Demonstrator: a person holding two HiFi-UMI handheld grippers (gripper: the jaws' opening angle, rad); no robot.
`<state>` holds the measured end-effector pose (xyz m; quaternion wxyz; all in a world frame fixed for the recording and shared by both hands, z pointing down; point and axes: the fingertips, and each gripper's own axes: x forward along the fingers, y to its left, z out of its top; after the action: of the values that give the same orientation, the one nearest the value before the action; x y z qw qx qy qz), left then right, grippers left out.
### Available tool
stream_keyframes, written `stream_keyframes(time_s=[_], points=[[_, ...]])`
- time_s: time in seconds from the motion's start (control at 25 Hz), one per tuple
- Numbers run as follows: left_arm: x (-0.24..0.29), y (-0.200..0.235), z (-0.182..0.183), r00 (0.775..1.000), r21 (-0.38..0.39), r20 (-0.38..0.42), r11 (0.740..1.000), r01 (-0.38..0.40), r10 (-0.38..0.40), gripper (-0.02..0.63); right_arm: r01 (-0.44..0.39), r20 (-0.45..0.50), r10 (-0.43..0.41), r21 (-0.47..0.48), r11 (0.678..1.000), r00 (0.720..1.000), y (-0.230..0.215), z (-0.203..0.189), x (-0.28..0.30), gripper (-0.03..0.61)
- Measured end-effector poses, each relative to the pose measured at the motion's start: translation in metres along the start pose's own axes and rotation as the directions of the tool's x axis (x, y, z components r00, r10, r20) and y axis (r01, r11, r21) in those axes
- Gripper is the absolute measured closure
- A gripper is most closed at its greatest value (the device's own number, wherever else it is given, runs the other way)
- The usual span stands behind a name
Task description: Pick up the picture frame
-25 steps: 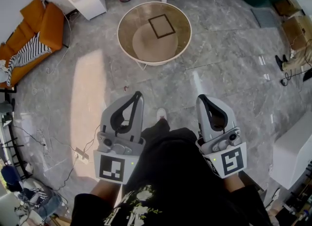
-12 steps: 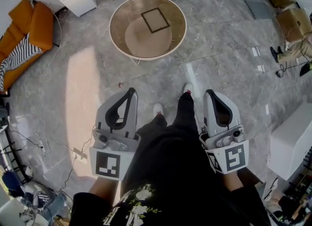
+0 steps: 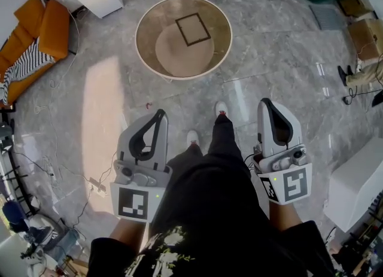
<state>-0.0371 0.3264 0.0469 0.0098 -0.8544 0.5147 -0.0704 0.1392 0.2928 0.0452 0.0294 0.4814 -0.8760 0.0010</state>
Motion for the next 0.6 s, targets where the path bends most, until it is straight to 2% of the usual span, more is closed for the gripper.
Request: stream_keyframes(time_s=[0.28, 0.6], points=[[0.074, -0.005, 0.022, 0.999, 0.029, 0.014, 0.999, -0.045, 0.044, 0.603, -0.089, 0.018, 0.09, -0.019, 0.996, 0.996, -0.054, 0.002, 0.043, 0.584], [0.135, 0.001, 0.048, 0.988, 0.028, 0.033, 0.988, -0.153, 0.152, 0.603, -0.174, 0.057, 0.177, -0.052, 0.983, 0.983, -0.114, 0.023, 0.09, 0.584]])
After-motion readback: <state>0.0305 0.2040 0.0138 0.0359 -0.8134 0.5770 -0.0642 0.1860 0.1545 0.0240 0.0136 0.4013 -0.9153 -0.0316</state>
